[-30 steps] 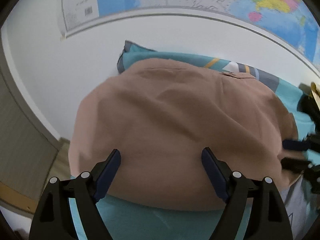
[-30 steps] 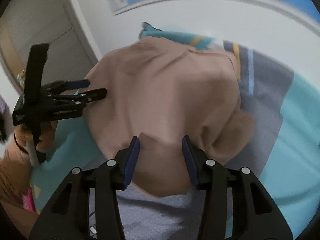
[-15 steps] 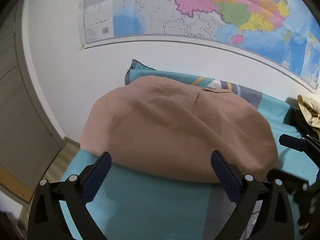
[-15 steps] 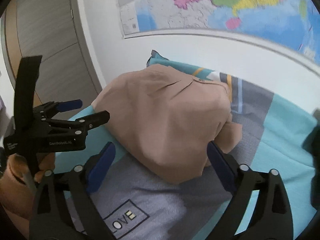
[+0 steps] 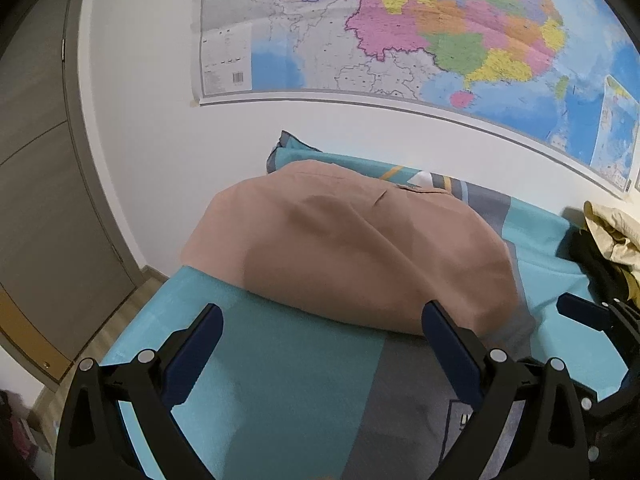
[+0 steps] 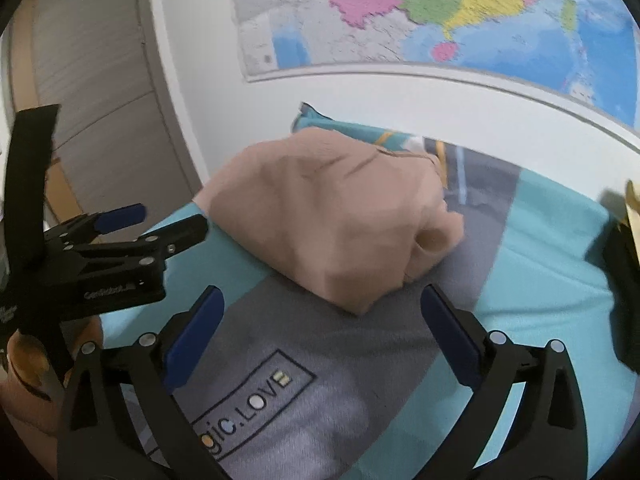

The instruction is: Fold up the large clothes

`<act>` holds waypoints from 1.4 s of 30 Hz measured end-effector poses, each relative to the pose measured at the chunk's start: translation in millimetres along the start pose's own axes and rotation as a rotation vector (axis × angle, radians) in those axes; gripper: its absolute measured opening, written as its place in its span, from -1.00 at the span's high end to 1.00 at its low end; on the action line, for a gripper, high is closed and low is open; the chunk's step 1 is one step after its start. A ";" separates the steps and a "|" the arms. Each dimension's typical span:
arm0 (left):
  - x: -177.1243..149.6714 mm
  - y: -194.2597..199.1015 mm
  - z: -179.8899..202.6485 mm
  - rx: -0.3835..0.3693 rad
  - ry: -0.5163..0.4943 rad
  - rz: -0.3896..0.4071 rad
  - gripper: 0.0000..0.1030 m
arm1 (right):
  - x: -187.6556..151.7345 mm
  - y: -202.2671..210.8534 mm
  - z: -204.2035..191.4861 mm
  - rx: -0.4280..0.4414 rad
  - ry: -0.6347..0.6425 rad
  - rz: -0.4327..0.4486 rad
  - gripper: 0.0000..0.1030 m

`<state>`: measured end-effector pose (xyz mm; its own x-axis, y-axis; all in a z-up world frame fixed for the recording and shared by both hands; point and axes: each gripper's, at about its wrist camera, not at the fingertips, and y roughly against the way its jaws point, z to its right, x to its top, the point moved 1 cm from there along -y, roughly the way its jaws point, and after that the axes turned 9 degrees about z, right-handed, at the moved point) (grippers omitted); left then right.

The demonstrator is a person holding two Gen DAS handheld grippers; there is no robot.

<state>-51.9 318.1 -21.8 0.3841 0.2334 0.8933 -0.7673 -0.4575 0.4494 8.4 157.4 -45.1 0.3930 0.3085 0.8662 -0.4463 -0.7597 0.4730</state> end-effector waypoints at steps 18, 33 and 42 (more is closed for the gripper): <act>-13.0 21.2 10.7 0.005 0.000 -0.008 -0.87 | -13.1 29.2 9.4 0.021 -0.017 0.035 -0.89; -19.6 24.4 15.8 -0.002 -0.004 -0.027 -0.87 | -13.3 38.4 7.9 0.024 -0.016 0.052 -0.89; -20.5 27.2 19.0 -0.007 -0.011 -0.023 -0.87 | -14.0 39.7 8.5 0.027 -0.020 0.055 -0.89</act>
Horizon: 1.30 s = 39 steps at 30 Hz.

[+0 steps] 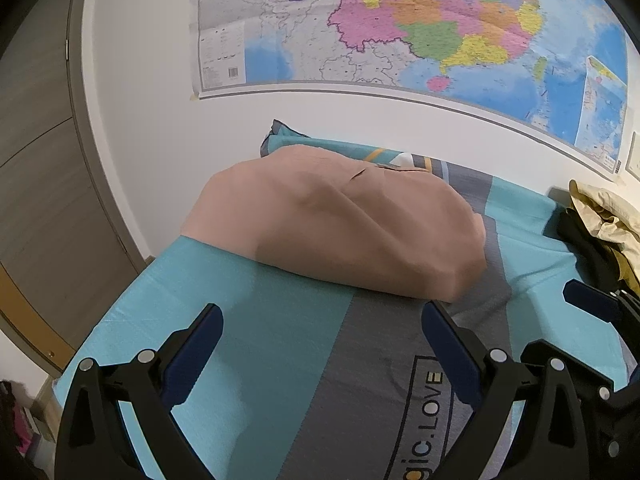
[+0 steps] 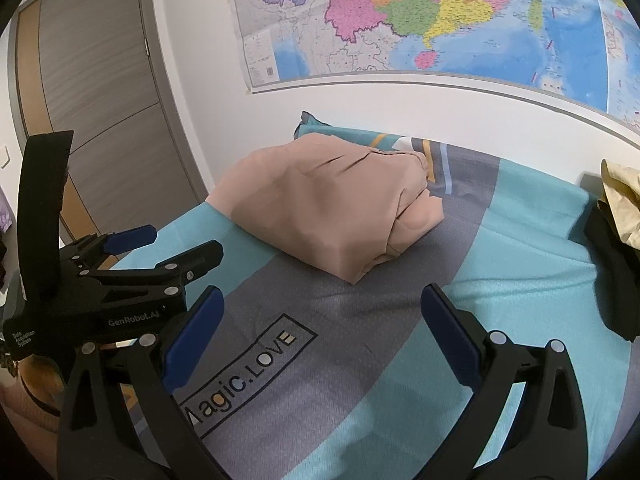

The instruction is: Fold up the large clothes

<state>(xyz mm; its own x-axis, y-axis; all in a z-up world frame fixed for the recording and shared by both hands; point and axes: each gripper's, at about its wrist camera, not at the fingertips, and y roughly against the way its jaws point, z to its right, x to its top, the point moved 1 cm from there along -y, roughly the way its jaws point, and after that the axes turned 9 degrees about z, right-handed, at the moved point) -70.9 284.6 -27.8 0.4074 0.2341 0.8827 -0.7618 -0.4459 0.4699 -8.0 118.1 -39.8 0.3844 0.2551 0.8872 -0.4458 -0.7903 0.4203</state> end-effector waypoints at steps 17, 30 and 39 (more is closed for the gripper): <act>-1.2 -0.3 1.3 -0.003 -0.004 -0.007 -0.86 | -3.1 5.6 2.1 0.001 -0.014 0.000 -0.89; -4.1 -1.7 2.5 -0.009 -0.004 -0.014 -0.86 | -4.3 5.7 0.4 0.003 -0.018 -0.006 -0.89; -4.9 -2.5 2.5 -0.008 -0.003 -0.019 -0.86 | -4.5 4.2 1.6 0.006 -0.020 -0.013 -0.89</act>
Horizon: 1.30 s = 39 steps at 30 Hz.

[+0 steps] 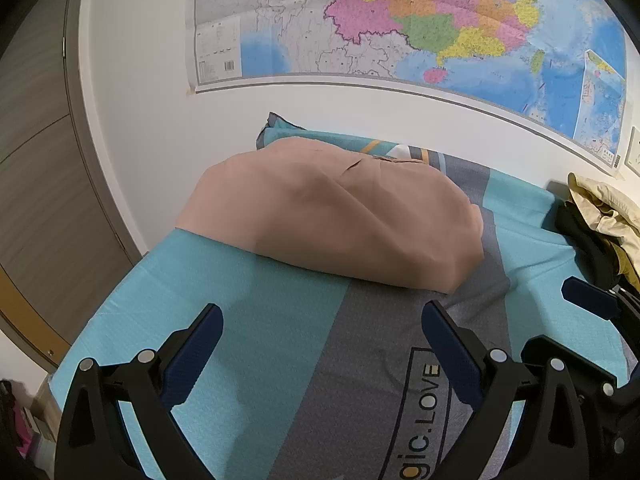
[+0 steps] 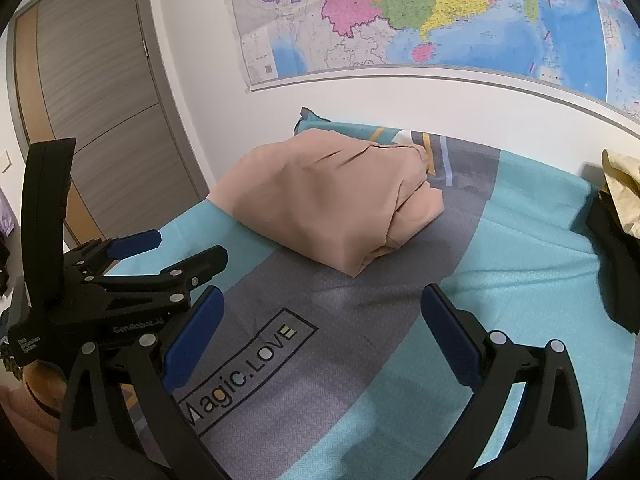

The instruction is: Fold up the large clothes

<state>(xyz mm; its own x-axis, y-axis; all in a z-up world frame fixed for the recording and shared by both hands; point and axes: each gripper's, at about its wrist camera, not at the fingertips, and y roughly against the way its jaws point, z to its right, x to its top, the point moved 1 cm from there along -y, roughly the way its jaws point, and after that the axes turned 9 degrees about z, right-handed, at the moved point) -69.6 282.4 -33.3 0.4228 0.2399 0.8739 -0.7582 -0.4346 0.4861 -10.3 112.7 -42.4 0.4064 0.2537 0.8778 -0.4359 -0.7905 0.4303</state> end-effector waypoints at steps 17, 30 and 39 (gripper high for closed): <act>0.0 -1.5 0.5 -0.001 0.000 -0.007 -0.86 | 0.6 -0.2 -0.9 0.002 0.000 0.001 -0.89; 0.1 -3.6 0.5 0.000 0.002 -0.012 -0.87 | 1.2 -0.9 -1.2 -0.004 0.000 0.002 -0.89; 0.3 -4.1 0.1 0.002 0.003 -0.013 -0.86 | 0.4 -1.4 -2.2 -0.004 -0.007 0.004 -0.89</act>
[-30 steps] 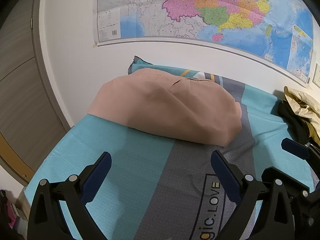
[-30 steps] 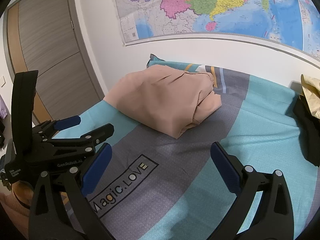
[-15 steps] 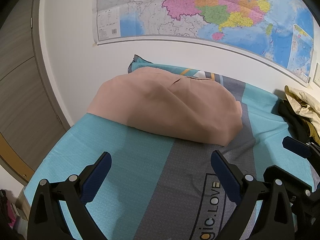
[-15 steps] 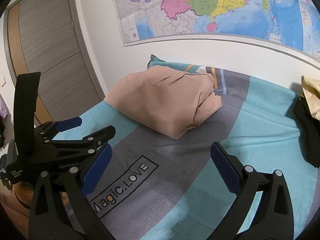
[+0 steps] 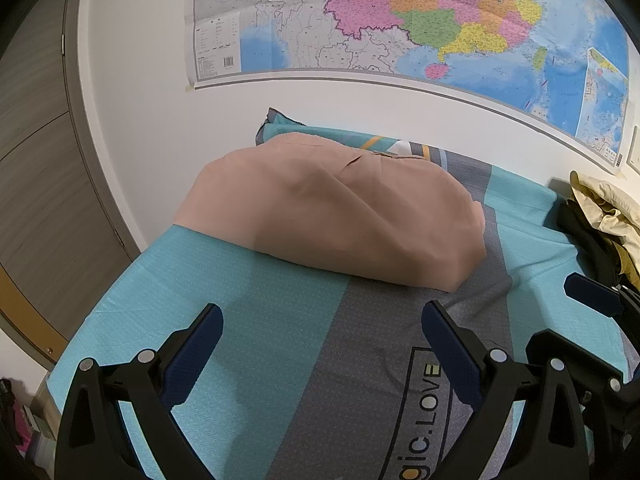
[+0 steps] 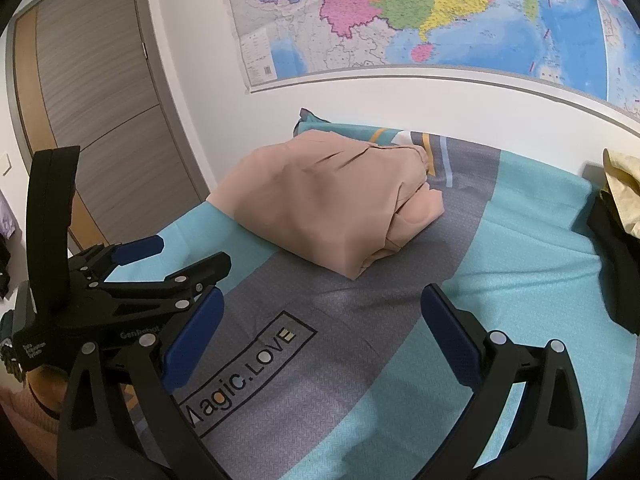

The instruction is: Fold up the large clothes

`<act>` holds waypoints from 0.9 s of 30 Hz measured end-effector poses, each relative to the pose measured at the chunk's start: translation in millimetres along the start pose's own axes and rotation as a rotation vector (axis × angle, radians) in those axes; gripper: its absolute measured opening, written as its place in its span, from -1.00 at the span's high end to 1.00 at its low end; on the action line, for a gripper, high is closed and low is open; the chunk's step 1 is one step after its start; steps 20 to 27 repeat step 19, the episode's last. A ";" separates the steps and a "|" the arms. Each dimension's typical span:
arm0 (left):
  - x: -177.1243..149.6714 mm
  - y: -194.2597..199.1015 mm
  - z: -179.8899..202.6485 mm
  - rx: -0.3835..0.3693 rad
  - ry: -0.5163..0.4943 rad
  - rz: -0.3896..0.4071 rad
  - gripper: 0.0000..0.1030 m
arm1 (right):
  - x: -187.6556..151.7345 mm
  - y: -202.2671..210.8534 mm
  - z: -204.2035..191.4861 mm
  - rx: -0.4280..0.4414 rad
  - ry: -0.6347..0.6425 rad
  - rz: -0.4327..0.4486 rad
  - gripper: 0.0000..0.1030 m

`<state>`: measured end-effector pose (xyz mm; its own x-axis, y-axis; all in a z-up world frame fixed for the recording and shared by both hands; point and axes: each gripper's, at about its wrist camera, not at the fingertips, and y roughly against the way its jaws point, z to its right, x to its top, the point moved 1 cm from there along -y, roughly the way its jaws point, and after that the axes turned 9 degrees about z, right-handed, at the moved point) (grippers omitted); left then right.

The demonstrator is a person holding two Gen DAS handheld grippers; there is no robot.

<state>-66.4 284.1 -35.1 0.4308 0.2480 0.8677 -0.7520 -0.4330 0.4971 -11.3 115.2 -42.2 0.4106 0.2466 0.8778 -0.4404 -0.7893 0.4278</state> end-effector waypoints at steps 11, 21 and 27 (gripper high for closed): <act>-2.1 5.0 2.3 -0.011 -0.008 0.033 -0.86 | -1.3 2.9 0.8 -0.004 -0.009 0.008 -0.89; -4.8 2.3 28.4 -0.117 -0.024 0.000 -0.86 | -10.2 31.4 22.0 -0.076 -0.056 0.048 -0.89; -4.8 2.3 28.4 -0.117 -0.024 0.000 -0.86 | -10.2 31.4 22.0 -0.076 -0.056 0.048 -0.89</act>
